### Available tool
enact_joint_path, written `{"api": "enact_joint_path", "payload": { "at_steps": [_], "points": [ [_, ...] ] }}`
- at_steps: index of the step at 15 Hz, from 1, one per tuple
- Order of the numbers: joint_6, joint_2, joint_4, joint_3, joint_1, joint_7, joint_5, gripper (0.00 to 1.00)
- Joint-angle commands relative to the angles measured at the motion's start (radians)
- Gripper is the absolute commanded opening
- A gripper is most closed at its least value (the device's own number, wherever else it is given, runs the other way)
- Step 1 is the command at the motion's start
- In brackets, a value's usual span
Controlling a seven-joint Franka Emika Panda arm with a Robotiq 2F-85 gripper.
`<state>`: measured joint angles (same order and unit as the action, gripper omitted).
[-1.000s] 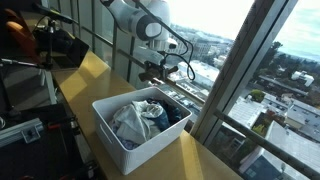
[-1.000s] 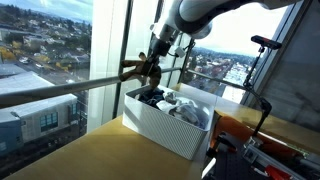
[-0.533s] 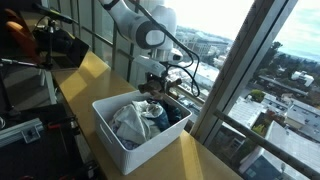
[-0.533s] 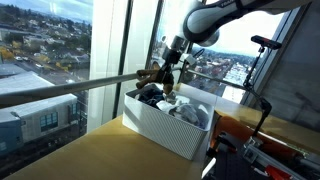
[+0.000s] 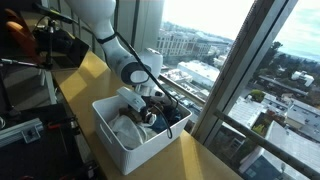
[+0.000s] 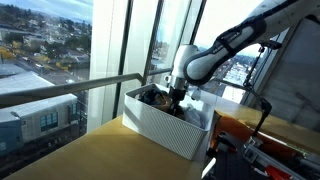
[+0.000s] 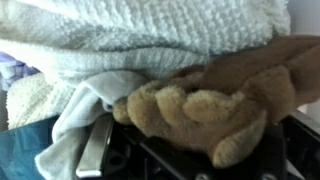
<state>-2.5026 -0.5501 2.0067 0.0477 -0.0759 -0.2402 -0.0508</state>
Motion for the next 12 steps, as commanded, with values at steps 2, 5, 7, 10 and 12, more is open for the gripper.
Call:
{"api": "enact_joint_path", "payload": {
  "at_steps": [2,5,7,10,12],
  "points": [
    [0.015,0.035,-0.002,-0.018,-0.004,0.002,-0.002,0.61],
    [0.031,0.135,0.006,-0.010,-0.017,-0.017,0.010,0.84],
    [0.040,0.197,0.012,-0.004,-0.018,-0.028,0.020,0.97],
    [0.046,0.257,0.009,-0.004,-0.005,-0.026,0.019,1.00],
    [0.050,0.280,0.010,-0.008,-0.001,-0.026,0.018,1.00]
  ]
}}
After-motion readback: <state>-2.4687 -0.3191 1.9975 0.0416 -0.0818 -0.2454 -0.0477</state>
